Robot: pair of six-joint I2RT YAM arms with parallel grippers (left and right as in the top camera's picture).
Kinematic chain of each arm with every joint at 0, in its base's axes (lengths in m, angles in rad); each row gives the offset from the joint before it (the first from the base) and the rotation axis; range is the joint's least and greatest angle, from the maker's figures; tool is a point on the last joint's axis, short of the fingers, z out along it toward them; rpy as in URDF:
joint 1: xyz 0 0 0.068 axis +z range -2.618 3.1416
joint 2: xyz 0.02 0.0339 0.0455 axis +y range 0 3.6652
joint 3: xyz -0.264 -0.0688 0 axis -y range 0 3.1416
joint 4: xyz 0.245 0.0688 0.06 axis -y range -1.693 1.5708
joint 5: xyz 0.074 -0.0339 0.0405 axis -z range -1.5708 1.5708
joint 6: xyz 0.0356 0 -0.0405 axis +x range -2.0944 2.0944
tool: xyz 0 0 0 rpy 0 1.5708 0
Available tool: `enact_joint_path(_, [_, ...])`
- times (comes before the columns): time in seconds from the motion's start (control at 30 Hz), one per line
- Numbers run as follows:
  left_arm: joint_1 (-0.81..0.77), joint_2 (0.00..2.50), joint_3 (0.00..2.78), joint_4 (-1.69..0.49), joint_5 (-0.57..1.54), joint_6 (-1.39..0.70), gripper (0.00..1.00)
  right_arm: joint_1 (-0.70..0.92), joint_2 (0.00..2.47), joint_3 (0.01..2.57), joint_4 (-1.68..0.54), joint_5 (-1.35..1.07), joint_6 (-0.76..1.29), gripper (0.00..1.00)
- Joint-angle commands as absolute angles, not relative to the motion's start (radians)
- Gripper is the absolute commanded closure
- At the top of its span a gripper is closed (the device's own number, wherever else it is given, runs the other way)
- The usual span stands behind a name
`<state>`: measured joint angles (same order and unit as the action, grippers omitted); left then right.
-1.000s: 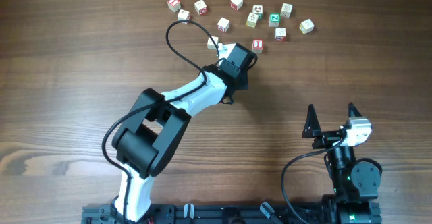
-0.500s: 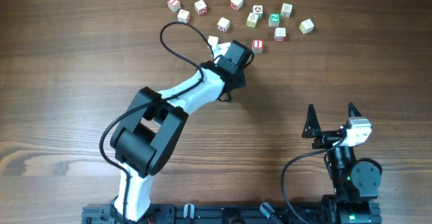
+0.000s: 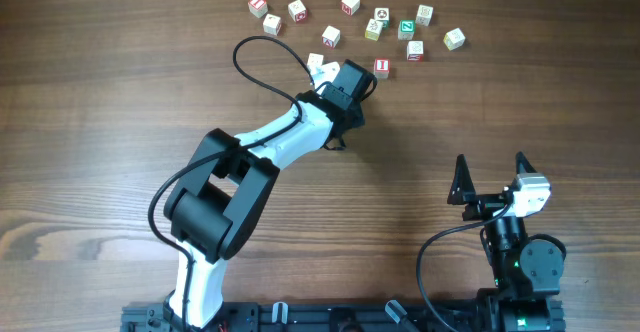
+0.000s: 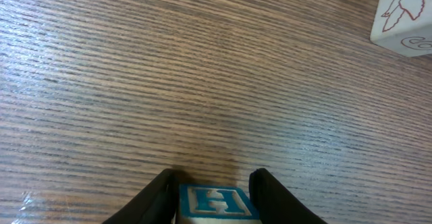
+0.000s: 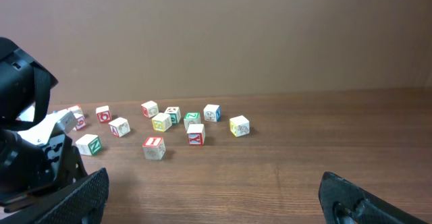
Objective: Form a tower
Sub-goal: 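Carry the block to the table centre and open the left gripper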
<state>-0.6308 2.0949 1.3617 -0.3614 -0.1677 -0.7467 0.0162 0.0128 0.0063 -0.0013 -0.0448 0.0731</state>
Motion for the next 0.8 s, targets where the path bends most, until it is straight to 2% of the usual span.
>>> enact_joint_path(0.0, [-0.624,2.122,1.360,-0.372,-0.177,-0.658,0.61,0.019,0.007,0.005,0.001,-0.054,0.059,0.00])
enact_joint_path(0.17, [-0.624,2.120,1.379,-0.381,-0.174,-0.600,0.40,0.019,0.007,0.005,0.001,-0.054,0.059,0.00])
enact_joint_path(0.23, [-0.624,2.106,1.409,-0.429,-0.174,-0.579,0.14,0.019,0.007,0.005,0.001,-0.054,0.059,0.00])
enact_joint_path(0.3, [-0.624,2.071,1.435,-0.479,-0.174,-0.564,0.00,0.019,0.007,0.005,0.001,-0.054,0.059,0.00])
enact_joint_path(0.6, [-0.624,1.815,1.445,-0.625,-0.174,-0.552,0.00,0.019,0.007,0.005,0.001,-0.054,0.059,0.00])
enact_joint_path(0.77, [-0.612,1.765,1.445,-0.691,-0.185,-0.519,0.00,0.019,0.007,0.005,0.001,-0.054,0.059,0.00])
